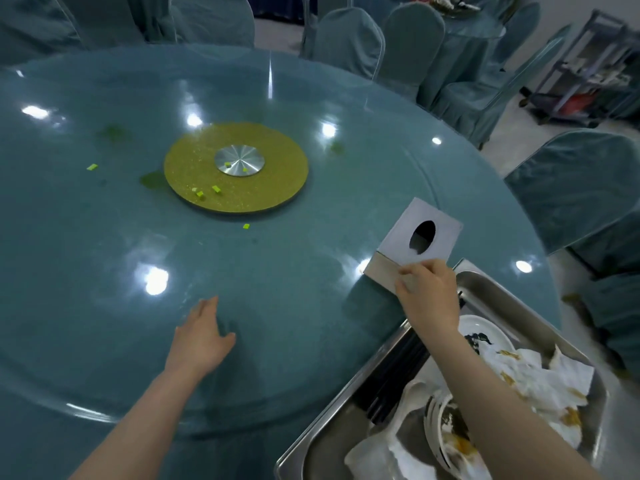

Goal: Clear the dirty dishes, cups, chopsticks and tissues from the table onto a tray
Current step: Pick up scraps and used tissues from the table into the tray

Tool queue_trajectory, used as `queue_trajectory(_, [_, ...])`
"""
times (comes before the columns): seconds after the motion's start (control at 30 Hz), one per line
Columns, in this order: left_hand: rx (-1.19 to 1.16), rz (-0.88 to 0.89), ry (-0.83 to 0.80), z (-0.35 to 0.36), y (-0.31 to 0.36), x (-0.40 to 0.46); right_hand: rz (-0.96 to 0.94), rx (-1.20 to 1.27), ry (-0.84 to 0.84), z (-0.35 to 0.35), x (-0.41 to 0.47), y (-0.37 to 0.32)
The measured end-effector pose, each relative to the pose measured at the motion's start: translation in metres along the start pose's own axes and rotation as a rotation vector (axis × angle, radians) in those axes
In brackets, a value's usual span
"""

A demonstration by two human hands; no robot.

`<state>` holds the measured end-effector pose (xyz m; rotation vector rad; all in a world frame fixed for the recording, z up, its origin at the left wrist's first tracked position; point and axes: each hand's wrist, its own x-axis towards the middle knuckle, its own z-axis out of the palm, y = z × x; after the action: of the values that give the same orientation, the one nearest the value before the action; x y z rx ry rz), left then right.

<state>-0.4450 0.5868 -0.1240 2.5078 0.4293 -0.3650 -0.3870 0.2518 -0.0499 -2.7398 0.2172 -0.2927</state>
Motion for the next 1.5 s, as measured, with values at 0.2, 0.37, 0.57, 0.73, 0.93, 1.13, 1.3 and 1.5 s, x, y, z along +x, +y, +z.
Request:
queue_trajectory(0.2, [0.027, -0.031, -0.008, 0.002, -0.002, 0.006, -0.075, -0.122, -0.032, -0.011, 0.026, 0.018])
queue_trajectory(0.37, [0.138, -0.138, 0.016, -0.001, -0.003, 0.009, -0.203, -0.247, -0.419, 0.0, 0.036, 0.015])
queue_trajectory(0.57, [0.132, -0.144, -0.073, 0.005, 0.002, 0.005, -0.292, -0.428, -0.523, 0.016, 0.029, -0.011])
queue_trajectory(0.73, [0.212, -0.171, -0.119, 0.004, -0.011, 0.004, -0.367, -0.46, -0.289, 0.023, 0.005, -0.038])
queue_trajectory(0.93, [0.354, -0.123, -0.159, -0.015, -0.046, 0.009, -0.788, -0.604, -0.517, 0.03, -0.003, -0.071])
queue_trajectory(1.13, [0.379, -0.105, -0.212, -0.035, -0.069, 0.017, -0.979, -0.509, -0.493, 0.023, -0.023, -0.11])
queue_trajectory(1.3, [0.378, -0.094, -0.234, -0.046, -0.082, 0.02, -0.753, -0.494, -0.553, 0.04, -0.044, -0.131])
queue_trajectory(1.5, [0.336, -0.081, -0.264, -0.05, -0.09, 0.022, -0.907, -0.766, -0.664, 0.04, -0.042, -0.135])
